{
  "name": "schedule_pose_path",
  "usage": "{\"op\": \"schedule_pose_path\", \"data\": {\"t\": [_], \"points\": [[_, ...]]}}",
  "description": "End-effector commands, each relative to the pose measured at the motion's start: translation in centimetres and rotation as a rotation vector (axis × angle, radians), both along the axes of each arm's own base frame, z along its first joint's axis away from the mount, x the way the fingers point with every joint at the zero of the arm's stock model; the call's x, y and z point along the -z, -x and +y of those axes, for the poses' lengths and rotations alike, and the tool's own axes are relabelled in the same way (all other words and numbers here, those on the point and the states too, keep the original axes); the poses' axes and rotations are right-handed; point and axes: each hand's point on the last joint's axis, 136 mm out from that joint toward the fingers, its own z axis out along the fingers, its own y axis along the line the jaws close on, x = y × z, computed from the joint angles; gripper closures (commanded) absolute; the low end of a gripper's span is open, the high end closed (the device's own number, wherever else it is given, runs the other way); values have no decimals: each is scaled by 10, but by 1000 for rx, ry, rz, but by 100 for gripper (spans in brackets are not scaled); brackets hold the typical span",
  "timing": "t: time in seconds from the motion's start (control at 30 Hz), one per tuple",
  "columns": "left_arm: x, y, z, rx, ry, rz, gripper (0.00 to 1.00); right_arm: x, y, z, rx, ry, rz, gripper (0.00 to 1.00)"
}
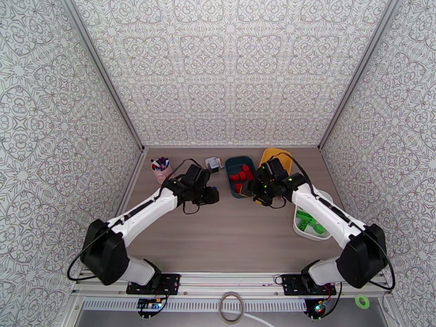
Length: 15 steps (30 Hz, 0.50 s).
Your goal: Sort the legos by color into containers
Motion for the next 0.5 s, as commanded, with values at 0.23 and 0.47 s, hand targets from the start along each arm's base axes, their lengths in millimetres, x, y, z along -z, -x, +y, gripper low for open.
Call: {"op": "schedule_pose_path", "data": {"t": [0.23, 0.47], "points": [[-39, 35, -62, 237, 151, -65, 69, -38, 9, 12, 7, -181, -36, 33], [-49, 45, -83, 283, 180, -62, 70, -34, 16, 14, -10, -204, -20, 40]]}}
